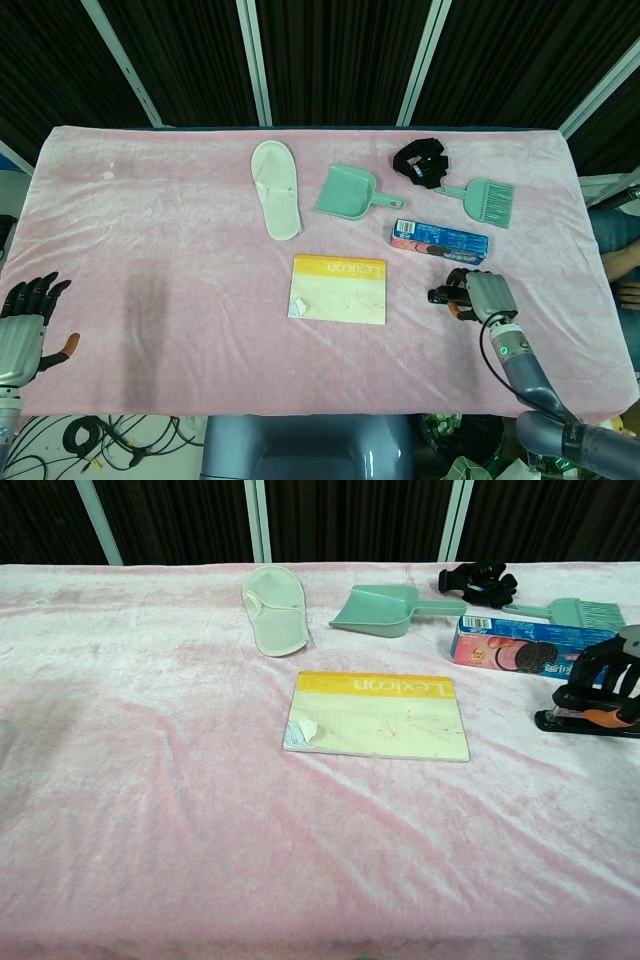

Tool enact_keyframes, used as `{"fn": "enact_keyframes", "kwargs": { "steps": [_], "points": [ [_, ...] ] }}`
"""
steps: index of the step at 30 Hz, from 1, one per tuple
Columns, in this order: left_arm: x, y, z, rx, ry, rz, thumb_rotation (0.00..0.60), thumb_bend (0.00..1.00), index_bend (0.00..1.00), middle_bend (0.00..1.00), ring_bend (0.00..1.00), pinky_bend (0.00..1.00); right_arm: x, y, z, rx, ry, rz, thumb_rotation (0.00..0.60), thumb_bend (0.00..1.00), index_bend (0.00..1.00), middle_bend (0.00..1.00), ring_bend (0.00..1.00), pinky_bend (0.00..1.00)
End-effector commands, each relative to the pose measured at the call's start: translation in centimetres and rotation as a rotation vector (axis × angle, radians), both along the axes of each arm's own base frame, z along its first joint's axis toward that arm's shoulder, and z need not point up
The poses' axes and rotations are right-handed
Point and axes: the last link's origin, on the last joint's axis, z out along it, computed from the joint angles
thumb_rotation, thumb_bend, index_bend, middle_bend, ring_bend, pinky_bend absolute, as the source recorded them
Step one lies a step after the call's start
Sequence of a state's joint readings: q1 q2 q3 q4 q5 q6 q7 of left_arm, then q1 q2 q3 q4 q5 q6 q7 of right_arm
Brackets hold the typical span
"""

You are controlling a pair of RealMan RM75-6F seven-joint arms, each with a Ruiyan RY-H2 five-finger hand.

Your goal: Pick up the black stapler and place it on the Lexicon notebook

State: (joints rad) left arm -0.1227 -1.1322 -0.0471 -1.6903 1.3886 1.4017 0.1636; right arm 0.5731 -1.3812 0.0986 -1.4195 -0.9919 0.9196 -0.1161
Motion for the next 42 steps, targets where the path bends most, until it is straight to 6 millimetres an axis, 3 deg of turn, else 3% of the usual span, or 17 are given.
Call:
{"fn": "enact_keyframes", "kwargs": {
  "steps": [1, 10, 15, 20, 27, 36, 42],
  "points": [
    [0.0, 0.0, 0.0, 0.0, 0.001, 0.002, 0.6, 0.32, 0.11, 0.03, 0.0, 0.0, 0.0, -0.3, -0.1, -0.023, -0.01, 0.011, 0.6, 0.34, 0.49, 0.47, 0.45, 0.42],
    [-0.1, 0.0, 0.0, -0.003, 0.001, 0.011, 0.6, 0.32, 0.11, 0.03, 0.0, 0.0, -0.3, -0.3, 0.0, -0.039, -0.023, 0.036, 0.6, 0.42, 0.54, 0.51, 0.48, 0.45],
    [0.0, 0.0, 0.0, -0.006, 0.0, 0.014, 0.6, 0.32, 0.11, 0.03, 0.0, 0.0, 0.6, -0.3, 0.6, -0.053, -0.056, 0.081, 0.6, 0.42, 0.54, 0.51, 0.48, 0.45],
    [0.0, 0.0, 0.0, -0.005, -0.001, 0.016, 0.6, 0.32, 0.11, 0.03, 0.0, 0.0, 3.0, -0.4, 1.6, -0.028, -0.036, 0.168, 0.6, 0.42, 0.54, 0.51, 0.48, 0.45],
    [0.1, 0.0, 0.1, 0.012, -0.002, 0.004, 0.6, 0.32, 0.11, 0.03, 0.0, 0.0, 8.1, -1.0, 1.1, 0.067, -0.049, 0.238, 0.6, 0.42, 0.54, 0.51, 0.48, 0.45],
    [0.0, -0.1, 0.2, 0.012, -0.011, 0.008, 0.6, 0.32, 0.11, 0.03, 0.0, 0.0, 14.4, -2.4, -2.5, 0.07, -0.13, 0.218, 0.6, 0.41, 0.56, 0.51, 0.49, 0.46],
    [-0.2, 0.1, 0.4, 0.009, -0.02, 0.014, 0.6, 0.32, 0.11, 0.03, 0.0, 0.0, 16.7, -2.9, -5.4, 0.073, -0.139, 0.173, 0.6, 0.41, 0.56, 0.51, 0.49, 0.46]
  ]
}}
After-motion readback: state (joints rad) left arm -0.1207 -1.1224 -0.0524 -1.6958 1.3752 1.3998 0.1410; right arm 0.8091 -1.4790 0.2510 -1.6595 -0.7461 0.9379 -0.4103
